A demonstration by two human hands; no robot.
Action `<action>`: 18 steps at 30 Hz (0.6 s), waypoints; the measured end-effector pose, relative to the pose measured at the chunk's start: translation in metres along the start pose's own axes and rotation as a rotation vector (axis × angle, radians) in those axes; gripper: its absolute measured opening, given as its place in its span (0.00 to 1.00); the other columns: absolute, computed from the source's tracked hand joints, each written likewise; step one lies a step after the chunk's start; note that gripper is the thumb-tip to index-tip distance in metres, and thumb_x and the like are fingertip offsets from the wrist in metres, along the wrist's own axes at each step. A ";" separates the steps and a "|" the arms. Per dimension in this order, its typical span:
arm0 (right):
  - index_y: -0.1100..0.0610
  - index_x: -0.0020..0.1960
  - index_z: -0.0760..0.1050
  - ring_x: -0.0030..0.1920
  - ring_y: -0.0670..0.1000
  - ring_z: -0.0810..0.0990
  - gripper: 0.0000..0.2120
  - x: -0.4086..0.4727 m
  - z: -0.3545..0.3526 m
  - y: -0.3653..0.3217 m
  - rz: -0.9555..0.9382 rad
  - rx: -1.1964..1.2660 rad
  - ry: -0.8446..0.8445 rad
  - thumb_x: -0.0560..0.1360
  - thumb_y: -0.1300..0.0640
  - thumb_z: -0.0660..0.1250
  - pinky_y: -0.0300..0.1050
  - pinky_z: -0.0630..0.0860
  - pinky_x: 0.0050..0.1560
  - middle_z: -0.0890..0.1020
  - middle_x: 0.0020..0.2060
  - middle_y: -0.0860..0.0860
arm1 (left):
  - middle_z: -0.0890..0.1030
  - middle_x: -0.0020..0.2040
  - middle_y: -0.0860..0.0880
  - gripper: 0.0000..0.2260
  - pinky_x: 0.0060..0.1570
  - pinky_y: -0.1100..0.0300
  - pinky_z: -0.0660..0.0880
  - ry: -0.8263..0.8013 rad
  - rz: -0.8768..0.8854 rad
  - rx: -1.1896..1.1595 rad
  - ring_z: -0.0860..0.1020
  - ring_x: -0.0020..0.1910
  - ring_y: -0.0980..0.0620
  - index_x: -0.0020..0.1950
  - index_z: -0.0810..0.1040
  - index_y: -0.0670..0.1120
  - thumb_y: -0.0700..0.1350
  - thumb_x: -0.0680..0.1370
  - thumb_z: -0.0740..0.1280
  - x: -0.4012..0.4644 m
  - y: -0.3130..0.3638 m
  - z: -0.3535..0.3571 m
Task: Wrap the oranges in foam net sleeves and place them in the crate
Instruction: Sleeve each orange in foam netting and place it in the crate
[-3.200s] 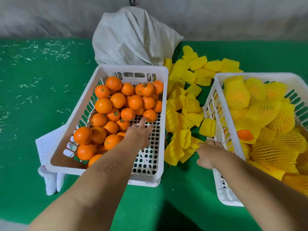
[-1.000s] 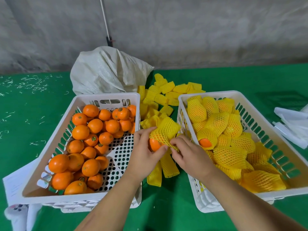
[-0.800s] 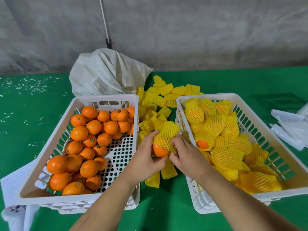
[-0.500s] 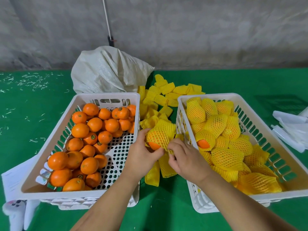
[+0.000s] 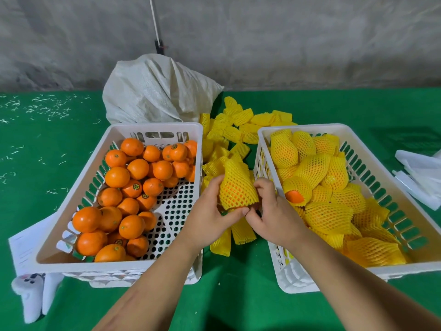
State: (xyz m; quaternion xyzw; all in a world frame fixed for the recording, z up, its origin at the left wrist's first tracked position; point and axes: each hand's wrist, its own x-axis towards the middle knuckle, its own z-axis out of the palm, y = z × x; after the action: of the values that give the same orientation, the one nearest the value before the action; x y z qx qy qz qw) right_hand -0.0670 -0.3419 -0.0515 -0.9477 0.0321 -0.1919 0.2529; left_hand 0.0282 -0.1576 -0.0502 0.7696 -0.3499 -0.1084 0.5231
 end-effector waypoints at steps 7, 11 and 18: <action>0.50 0.64 0.63 0.31 0.53 0.73 0.17 0.004 -0.005 -0.005 -0.045 -0.040 0.060 0.76 0.52 0.55 0.42 0.62 0.30 0.80 0.37 0.54 | 0.71 0.62 0.57 0.36 0.60 0.72 0.70 0.059 0.050 0.063 0.71 0.65 0.65 0.75 0.69 0.58 0.64 0.71 0.77 0.003 0.000 0.000; 0.53 0.61 0.68 0.34 0.55 0.77 0.14 -0.002 -0.001 -0.009 -0.231 -0.109 0.019 0.76 0.56 0.58 0.46 0.70 0.29 0.79 0.38 0.53 | 0.74 0.63 0.55 0.34 0.57 0.77 0.66 0.238 -0.028 0.007 0.70 0.64 0.68 0.73 0.71 0.52 0.55 0.70 0.78 0.009 0.000 -0.003; 0.46 0.70 0.54 0.43 0.54 0.78 0.34 0.001 -0.001 0.002 0.011 0.070 -0.060 0.73 0.47 0.72 0.37 0.60 0.31 0.78 0.52 0.55 | 0.79 0.62 0.63 0.40 0.52 0.58 0.80 0.023 -0.019 0.009 0.81 0.57 0.60 0.78 0.62 0.61 0.63 0.70 0.78 0.004 -0.001 -0.001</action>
State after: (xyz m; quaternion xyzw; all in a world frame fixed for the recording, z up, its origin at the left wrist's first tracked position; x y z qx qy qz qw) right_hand -0.0661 -0.3442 -0.0517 -0.9435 0.0230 -0.1628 0.2876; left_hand 0.0314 -0.1594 -0.0497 0.7764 -0.3372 -0.1030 0.5225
